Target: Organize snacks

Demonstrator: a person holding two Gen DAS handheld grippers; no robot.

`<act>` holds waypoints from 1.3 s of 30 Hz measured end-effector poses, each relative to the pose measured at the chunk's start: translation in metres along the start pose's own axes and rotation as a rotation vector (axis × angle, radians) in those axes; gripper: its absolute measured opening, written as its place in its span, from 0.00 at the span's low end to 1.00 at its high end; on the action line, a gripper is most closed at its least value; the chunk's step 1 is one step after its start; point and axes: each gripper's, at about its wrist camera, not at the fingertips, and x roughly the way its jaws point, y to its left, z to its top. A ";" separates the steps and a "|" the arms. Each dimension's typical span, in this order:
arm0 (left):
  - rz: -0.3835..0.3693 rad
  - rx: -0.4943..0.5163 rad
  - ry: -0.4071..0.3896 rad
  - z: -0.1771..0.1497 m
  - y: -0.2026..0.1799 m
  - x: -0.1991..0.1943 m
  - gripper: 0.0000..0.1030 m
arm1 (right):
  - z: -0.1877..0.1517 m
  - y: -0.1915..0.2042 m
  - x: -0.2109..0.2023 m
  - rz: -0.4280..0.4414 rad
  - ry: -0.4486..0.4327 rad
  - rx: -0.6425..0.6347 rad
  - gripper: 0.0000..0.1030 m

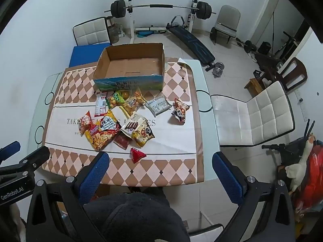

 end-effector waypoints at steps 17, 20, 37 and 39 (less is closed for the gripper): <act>-0.006 -0.004 -0.004 0.000 0.000 0.000 1.00 | 0.001 -0.004 0.000 0.004 0.008 0.000 1.00; -0.006 -0.004 -0.004 0.000 0.000 0.000 1.00 | 0.002 0.001 -0.002 0.002 0.006 0.001 1.00; -0.008 -0.006 -0.013 0.012 -0.008 -0.010 1.00 | 0.001 0.001 -0.008 0.008 -0.002 0.001 1.00; -0.007 -0.003 -0.013 0.011 -0.007 -0.010 1.00 | 0.000 0.001 -0.008 0.009 -0.002 0.002 1.00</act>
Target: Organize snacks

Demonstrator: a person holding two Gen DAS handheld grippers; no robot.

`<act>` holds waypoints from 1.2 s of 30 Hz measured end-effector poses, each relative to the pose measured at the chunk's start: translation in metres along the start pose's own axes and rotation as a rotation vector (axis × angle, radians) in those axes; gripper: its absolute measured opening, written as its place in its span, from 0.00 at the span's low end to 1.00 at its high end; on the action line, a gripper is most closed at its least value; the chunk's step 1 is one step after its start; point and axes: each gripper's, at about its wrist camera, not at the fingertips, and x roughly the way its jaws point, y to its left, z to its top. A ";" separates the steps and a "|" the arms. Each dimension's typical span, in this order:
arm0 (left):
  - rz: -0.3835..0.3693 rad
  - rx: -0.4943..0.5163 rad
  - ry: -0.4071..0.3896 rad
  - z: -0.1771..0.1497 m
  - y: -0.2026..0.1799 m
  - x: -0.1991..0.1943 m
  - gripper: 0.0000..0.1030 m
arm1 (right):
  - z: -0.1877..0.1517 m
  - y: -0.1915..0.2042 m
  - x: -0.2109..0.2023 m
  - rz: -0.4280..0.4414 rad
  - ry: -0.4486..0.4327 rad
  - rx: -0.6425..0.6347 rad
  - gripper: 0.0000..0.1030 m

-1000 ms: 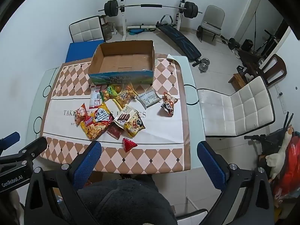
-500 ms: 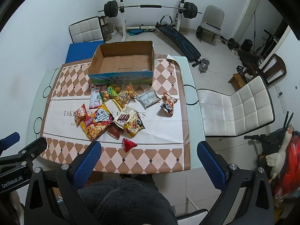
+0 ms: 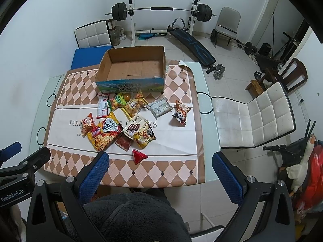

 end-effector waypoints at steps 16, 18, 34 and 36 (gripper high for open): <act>-0.003 0.001 -0.009 0.003 -0.002 -0.009 1.00 | 0.004 0.003 -0.005 0.002 -0.006 -0.001 1.00; -0.004 0.000 -0.010 0.004 -0.002 -0.011 1.00 | 0.002 0.003 -0.005 0.001 -0.010 0.000 1.00; -0.008 -0.001 -0.019 0.009 0.004 -0.019 1.00 | 0.007 0.007 -0.014 0.003 -0.012 -0.001 1.00; -0.008 0.001 -0.019 0.010 0.004 -0.020 1.00 | 0.007 0.007 -0.013 0.001 -0.012 -0.001 1.00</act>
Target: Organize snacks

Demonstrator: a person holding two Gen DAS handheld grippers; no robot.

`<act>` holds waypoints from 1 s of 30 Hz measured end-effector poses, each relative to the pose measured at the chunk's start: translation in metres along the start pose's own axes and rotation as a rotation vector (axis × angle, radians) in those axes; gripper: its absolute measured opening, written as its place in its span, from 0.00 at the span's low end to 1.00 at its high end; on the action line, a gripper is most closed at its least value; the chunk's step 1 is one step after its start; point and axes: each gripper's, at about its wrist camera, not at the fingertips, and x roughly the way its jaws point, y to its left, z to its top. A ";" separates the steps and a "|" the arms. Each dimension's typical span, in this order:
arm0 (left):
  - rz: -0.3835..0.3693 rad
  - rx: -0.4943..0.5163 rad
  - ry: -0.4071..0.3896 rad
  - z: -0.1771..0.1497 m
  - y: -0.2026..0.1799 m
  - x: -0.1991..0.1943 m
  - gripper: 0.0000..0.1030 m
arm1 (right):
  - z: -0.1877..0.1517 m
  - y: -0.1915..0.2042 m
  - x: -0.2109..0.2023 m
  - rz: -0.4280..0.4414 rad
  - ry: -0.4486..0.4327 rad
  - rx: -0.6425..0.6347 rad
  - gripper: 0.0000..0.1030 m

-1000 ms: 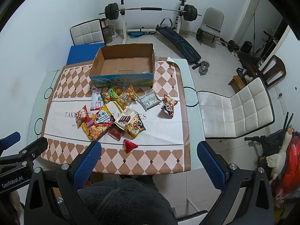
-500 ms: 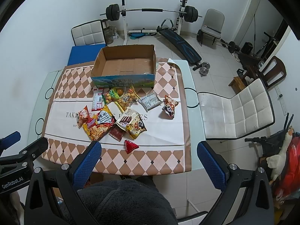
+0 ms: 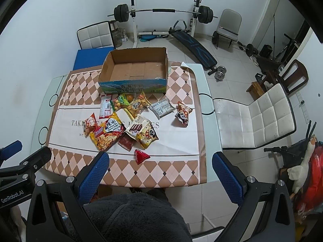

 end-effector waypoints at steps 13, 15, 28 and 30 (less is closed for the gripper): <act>0.002 0.004 -0.007 0.007 -0.001 -0.008 1.00 | 0.004 0.002 -0.005 0.005 -0.002 0.000 1.00; 0.001 0.001 -0.009 0.004 -0.001 -0.008 1.00 | 0.007 0.005 -0.007 0.004 -0.002 -0.001 1.00; 0.019 0.015 -0.053 0.015 0.004 0.007 1.00 | 0.020 0.011 0.013 0.024 0.020 0.008 1.00; 0.039 0.032 -0.052 0.022 0.008 0.027 1.00 | 0.025 0.007 0.044 0.027 0.056 0.016 1.00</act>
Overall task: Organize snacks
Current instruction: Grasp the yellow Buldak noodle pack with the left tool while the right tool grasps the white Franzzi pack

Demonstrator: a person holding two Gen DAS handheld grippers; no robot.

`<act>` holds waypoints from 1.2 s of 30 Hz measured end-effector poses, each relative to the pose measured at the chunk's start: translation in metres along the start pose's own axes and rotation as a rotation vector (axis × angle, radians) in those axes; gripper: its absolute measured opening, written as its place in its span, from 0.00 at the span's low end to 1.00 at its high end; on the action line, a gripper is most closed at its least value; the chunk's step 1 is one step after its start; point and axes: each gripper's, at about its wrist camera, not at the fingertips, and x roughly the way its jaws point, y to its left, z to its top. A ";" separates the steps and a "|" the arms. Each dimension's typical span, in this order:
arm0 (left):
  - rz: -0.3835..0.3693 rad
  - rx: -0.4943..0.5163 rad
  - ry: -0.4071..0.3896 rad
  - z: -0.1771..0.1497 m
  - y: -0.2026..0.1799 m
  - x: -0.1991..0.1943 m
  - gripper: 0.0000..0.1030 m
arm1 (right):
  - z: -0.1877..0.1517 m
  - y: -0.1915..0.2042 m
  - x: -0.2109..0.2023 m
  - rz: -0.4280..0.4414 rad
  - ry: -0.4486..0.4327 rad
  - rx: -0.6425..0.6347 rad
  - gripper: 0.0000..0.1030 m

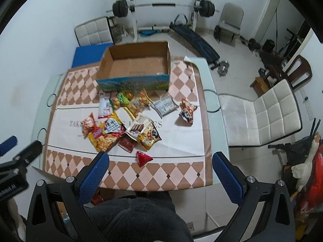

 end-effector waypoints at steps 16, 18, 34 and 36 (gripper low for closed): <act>0.009 0.405 0.290 -0.006 0.005 0.270 1.00 | 0.017 0.005 0.286 0.188 0.398 0.184 1.00; -0.001 0.468 0.319 -0.007 -0.003 0.299 1.00 | 0.017 0.006 0.312 0.239 0.433 0.256 1.00; -0.111 0.558 0.488 -0.015 -0.004 0.408 0.86 | 0.030 0.008 0.363 0.299 0.490 0.467 0.99; -0.081 0.380 0.512 -0.008 0.022 0.411 0.85 | 0.037 0.016 0.368 0.312 0.490 0.466 0.99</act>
